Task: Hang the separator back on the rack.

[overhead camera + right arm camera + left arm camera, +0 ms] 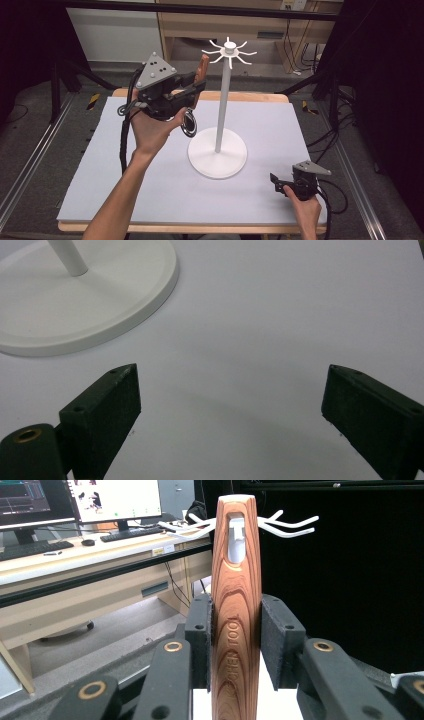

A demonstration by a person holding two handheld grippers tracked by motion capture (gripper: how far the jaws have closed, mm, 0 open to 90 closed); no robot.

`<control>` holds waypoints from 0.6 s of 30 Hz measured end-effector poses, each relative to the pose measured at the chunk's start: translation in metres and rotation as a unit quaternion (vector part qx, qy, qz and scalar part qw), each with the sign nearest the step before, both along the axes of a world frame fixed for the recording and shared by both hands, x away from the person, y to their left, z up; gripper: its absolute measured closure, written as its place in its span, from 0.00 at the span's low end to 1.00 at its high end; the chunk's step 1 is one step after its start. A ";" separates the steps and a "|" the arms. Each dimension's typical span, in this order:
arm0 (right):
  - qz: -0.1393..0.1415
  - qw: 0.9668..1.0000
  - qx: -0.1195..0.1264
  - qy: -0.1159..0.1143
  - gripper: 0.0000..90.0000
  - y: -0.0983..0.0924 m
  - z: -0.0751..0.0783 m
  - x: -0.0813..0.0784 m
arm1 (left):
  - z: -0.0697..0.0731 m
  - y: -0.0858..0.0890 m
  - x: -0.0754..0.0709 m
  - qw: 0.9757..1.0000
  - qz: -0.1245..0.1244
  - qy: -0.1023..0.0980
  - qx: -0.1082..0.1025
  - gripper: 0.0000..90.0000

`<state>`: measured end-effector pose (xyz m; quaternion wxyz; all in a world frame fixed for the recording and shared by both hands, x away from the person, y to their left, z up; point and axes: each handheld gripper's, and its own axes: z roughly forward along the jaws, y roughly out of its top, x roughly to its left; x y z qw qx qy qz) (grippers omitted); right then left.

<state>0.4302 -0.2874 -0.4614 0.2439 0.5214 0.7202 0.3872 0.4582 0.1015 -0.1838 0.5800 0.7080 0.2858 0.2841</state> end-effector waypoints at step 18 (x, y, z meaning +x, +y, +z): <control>0.000 1.000 -0.002 -0.002 0.11 -0.001 0.000 0.000 | -0.001 -0.011 0.009 1.000 0.005 0.001 0.009 0.75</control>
